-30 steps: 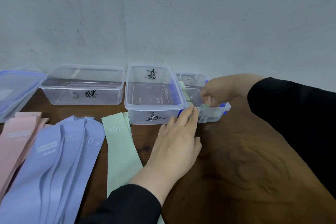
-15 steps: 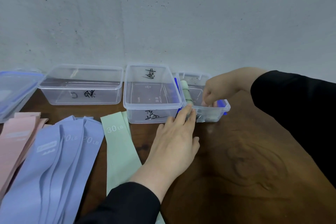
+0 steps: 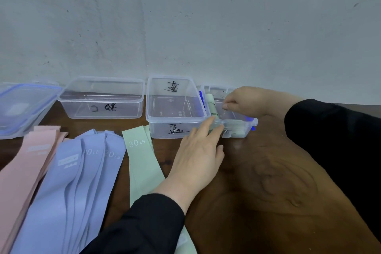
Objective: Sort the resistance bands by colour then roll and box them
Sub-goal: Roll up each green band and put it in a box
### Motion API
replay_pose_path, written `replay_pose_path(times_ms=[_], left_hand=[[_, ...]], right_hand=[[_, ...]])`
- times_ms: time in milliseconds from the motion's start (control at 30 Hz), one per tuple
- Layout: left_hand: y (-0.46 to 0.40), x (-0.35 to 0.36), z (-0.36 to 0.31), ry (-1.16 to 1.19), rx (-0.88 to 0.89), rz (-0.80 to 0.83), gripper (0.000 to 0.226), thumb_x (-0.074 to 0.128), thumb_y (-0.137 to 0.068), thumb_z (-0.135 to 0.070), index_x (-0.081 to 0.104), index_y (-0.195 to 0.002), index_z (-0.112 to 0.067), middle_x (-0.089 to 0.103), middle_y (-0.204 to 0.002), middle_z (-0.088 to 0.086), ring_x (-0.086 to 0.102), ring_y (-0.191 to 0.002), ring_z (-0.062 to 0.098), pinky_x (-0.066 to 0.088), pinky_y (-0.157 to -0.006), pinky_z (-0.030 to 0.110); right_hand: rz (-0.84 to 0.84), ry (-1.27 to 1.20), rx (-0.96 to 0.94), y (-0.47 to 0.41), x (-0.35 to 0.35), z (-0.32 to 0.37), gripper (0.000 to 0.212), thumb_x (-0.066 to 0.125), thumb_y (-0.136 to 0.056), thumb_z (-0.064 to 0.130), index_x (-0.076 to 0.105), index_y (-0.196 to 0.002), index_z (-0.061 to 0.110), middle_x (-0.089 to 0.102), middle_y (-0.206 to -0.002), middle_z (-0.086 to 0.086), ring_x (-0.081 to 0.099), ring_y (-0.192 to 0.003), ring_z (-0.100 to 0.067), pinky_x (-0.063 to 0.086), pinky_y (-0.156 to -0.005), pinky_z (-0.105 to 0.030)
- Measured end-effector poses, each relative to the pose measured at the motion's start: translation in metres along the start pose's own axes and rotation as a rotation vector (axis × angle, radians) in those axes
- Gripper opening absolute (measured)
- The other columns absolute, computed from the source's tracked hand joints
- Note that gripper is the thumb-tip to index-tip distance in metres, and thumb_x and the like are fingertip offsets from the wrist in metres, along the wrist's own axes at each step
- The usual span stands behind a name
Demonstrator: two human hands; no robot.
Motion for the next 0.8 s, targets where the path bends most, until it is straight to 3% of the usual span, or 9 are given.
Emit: replay_pose_path(times_ms=[133, 267, 333, 400, 533, 667, 800], left_hand=[[0.001, -0.028, -0.009, 0.044, -0.008, -0.155, 0.033, 0.050, -0.101, -0.028, 0.061, -0.131, -0.020, 0.055, -0.132, -0.004, 0.054, -0.118, 0.015, 0.052, -0.097, 0.037], [0.002, -0.066, -0.004, 0.198, -0.219, -0.169, 0.028, 0.045, -0.104, -0.032, 0.060, -0.127, -0.025, 0.061, -0.120, -0.007, 0.058, -0.106, 0.010, 0.053, -0.085, 0.025], [0.008, -0.085, 0.002, 0.199, -0.288, -0.129, 0.022, 0.045, -0.104, -0.029, 0.063, -0.115, -0.024, 0.065, -0.105, -0.004, 0.060, -0.093, 0.015, 0.046, -0.070, 0.023], [0.019, -0.100, 0.008, 0.104, -0.319, -0.026, 0.019, 0.044, -0.102, -0.027, 0.062, -0.102, -0.023, 0.065, -0.092, -0.001, 0.059, -0.085, 0.021, 0.042, -0.062, 0.028], [0.059, -0.127, 0.031, 0.026, -0.405, 0.114, 0.020, 0.043, -0.100, -0.021, 0.060, -0.107, -0.026, 0.067, -0.096, 0.001, 0.062, -0.086, 0.024, 0.052, -0.073, 0.035], [0.099, -0.137, 0.046, -0.019, -0.430, 0.166, 0.019, 0.043, -0.101, -0.025, 0.059, -0.110, -0.029, 0.070, -0.090, -0.002, 0.063, -0.077, 0.020, 0.053, -0.072, 0.036], [0.133, -0.115, 0.050, -0.086, -0.315, 0.196, 0.027, 0.046, -0.102, -0.029, 0.061, -0.124, -0.032, 0.064, -0.115, -0.012, 0.057, -0.101, 0.010, 0.048, -0.086, 0.030]], right_hand=[[-0.320, -0.139, 0.005, 0.024, -0.025, 0.007, 0.037, 0.047, -0.106, 0.034, 0.067, -0.093, 0.006, 0.067, -0.085, -0.010, 0.060, -0.083, -0.031, 0.046, -0.071, -0.037], [-0.650, -0.543, 0.005, 0.076, -0.038, 0.040, 0.031, 0.054, -0.102, 0.032, 0.068, -0.083, 0.012, 0.068, -0.075, -0.005, 0.056, -0.067, -0.022, 0.044, -0.063, -0.033], [-0.632, -0.719, -0.013, 0.095, -0.020, 0.071, 0.025, 0.057, -0.100, 0.032, 0.070, -0.083, 0.020, 0.068, -0.075, -0.001, 0.057, -0.066, -0.016, 0.044, -0.064, -0.033], [-0.563, -0.823, -0.046, 0.105, 0.010, 0.108, 0.014, 0.057, -0.100, 0.031, 0.071, -0.097, 0.029, 0.070, -0.078, 0.007, 0.061, -0.072, -0.009, 0.048, -0.069, -0.029], [-0.546, -1.003, 0.092, 0.121, 0.069, 0.142, 0.032, 0.056, -0.100, 0.040, 0.056, -0.132, 0.035, 0.072, -0.085, 0.011, 0.063, -0.082, -0.001, 0.046, -0.071, -0.017], [-0.364, -0.800, 0.047, 0.134, 0.094, 0.175, 0.038, 0.058, -0.095, 0.054, 0.067, -0.126, 0.034, 0.067, -0.100, 0.016, 0.062, -0.092, -0.001, 0.048, -0.080, -0.018], [-0.328, -0.801, -0.005, 0.155, 0.096, 0.180, 0.029, 0.059, -0.096, 0.053, 0.067, -0.121, 0.040, 0.064, -0.104, 0.022, 0.060, -0.098, 0.004, 0.051, -0.087, -0.019]])
Point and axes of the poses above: each hand's wrist, its own y-axis away from the middle knuckle, its own x-axis out of the palm, z = x × y, the point moved 8 cm from there along -y, towards the middle knuckle
